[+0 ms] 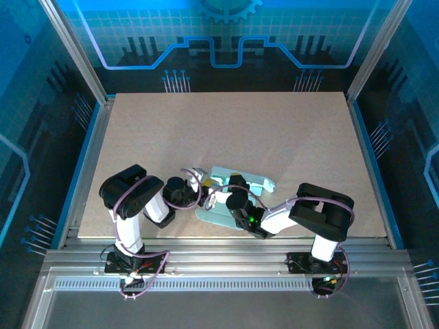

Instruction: Fold the paper box

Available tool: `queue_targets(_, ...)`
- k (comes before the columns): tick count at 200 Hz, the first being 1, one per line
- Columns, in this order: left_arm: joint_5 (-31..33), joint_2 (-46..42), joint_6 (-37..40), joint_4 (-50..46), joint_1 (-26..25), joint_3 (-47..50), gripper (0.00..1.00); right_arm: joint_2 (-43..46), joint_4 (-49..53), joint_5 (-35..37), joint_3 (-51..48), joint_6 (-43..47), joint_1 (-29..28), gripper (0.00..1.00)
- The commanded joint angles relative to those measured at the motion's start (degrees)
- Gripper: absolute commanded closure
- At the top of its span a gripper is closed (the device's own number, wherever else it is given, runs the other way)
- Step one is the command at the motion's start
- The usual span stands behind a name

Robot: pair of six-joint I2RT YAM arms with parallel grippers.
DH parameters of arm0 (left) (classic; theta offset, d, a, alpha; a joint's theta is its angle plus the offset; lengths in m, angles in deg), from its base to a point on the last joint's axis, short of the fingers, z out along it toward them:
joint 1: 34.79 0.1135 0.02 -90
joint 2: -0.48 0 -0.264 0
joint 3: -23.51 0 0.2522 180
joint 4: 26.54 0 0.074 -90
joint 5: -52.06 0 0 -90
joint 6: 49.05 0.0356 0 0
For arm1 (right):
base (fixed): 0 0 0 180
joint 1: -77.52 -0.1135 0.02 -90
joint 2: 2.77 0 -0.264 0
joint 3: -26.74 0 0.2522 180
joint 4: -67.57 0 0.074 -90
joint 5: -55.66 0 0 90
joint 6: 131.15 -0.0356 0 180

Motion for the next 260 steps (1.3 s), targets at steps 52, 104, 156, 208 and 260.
queue_targets(52, 3.55, -0.05, 1.41, 0.21, -2.52, -3.51, 0.70, 0.47, 7.18, -4.94, -0.48, -6.40, -3.23, 1.00)
queue_targets(104, 5.60, -0.28, -1.75, 0.73, -3.79, -4.49, 0.77, 0.46, 8.66, -4.52, -0.20, -7.91, -3.52, 1.00)
queue_targets(156, 8.77, -0.23, -3.87, 2.55, -4.96, -4.93, 0.84, 0.67, 12.23, -3.75, 1.56, -11.85, -3.84, 1.00)
queue_targets(208, 12.28, -0.08, -7.05, 1.40, -6.10, -6.85, 0.85, -0.35, 15.23, -2.93, 3.55, -15.10, -4.88, 1.00)
queue_targets(260, 13.93, -0.51, -7.73, 0.90, -6.29, -6.80, 1.00, -1.18, 16.40, -2.05, 4.56, -17.10, -5.29, 1.00)
